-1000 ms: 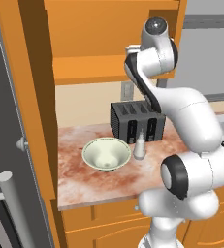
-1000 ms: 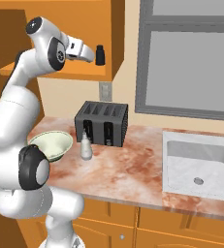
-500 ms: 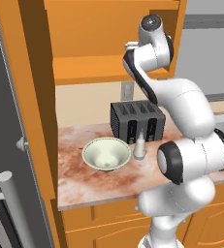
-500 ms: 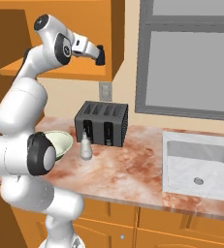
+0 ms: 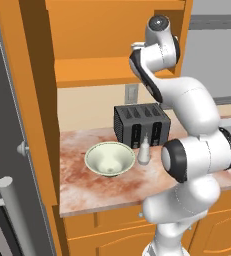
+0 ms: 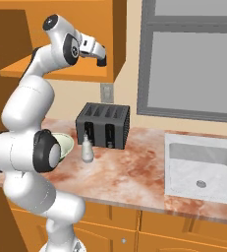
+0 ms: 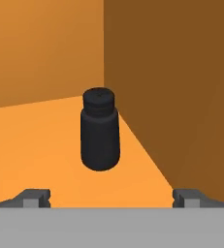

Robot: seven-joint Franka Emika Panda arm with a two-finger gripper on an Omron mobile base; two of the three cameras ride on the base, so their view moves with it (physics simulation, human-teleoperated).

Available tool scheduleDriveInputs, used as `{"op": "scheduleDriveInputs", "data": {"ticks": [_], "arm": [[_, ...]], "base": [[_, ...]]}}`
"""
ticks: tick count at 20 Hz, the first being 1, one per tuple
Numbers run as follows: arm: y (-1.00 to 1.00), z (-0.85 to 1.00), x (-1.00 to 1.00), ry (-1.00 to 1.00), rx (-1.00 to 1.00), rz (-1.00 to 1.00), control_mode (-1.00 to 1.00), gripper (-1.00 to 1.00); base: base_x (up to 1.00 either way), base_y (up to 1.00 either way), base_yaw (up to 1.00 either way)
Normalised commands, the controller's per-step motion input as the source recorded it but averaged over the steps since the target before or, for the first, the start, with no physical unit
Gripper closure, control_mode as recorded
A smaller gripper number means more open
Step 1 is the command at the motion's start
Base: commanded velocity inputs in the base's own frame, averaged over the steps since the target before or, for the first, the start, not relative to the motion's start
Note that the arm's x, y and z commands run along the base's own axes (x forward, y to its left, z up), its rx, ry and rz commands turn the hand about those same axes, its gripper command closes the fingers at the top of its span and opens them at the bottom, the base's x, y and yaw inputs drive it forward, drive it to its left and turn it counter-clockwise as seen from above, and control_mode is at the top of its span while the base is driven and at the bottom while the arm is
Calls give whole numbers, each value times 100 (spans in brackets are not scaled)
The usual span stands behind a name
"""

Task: Retrieve the bottle and the shaker from the cabinet and place them next to the mixing bowl on the counter. Then add garlic from the fridge to the mixing bowl.

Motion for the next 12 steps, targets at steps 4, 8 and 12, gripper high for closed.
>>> {"op": "scheduleDriveInputs", "data": {"ticks": [4, 8, 12], "arm": [[0, -7, 28, 0, 3, 4, -100, -100], [-2, -4, 11, 0, 4, 8, -100, -100], [-8, -6, 21, 0, 1, 3, -100, -100]], "base": [[0, 0, 0], [0, 0, 0], [0, 0, 0]]}}
